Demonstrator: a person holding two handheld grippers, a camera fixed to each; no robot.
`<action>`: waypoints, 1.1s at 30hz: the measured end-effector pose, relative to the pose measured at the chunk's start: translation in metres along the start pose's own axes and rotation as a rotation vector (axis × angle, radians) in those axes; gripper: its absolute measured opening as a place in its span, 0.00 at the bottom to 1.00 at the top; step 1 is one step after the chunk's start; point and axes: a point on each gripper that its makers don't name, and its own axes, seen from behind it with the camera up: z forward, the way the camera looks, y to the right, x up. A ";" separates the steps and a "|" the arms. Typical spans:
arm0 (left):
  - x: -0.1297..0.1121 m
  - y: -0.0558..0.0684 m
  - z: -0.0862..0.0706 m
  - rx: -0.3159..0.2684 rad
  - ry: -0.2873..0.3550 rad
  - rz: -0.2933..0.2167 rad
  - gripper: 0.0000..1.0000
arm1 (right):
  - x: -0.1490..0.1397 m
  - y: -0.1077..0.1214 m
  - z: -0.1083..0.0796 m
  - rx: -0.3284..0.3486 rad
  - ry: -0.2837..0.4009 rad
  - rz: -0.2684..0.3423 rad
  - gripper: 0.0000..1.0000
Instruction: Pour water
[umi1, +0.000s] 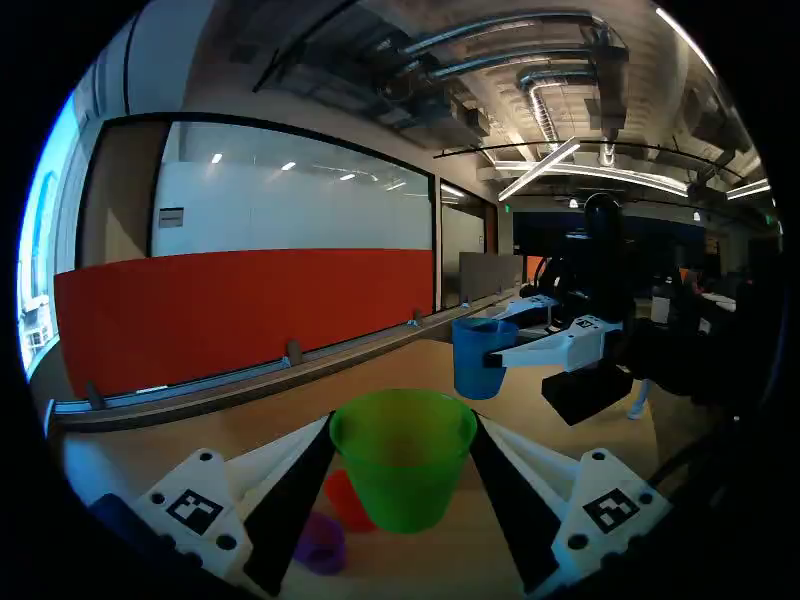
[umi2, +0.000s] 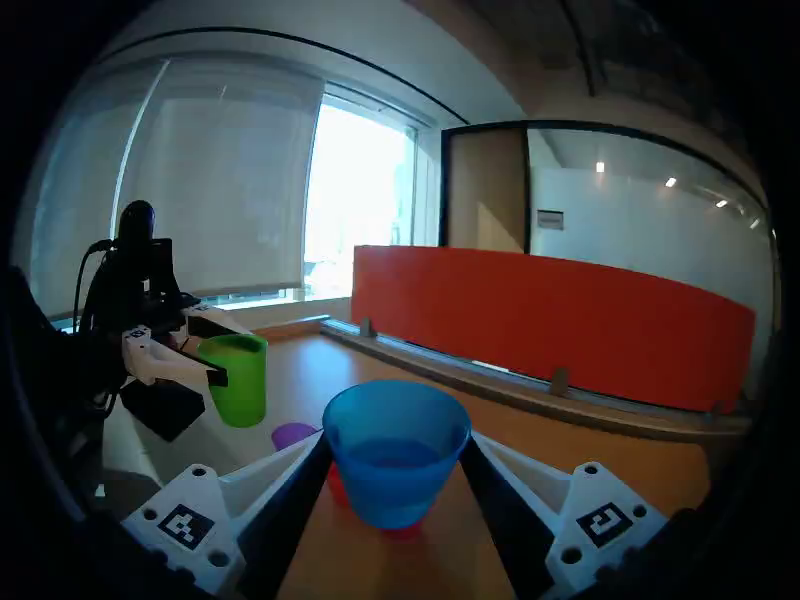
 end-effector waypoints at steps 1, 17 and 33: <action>0.000 0.000 0.000 0.000 0.002 0.000 0.90 | 0.001 0.000 0.000 0.000 0.002 -0.001 0.90; -0.001 0.000 0.000 -0.009 0.001 -0.002 0.90 | 0.019 -0.005 0.008 0.015 0.061 -0.002 0.90; -0.016 0.002 -0.002 -0.028 -0.018 0.007 0.90 | 0.041 -0.014 0.017 0.051 0.089 -0.050 0.90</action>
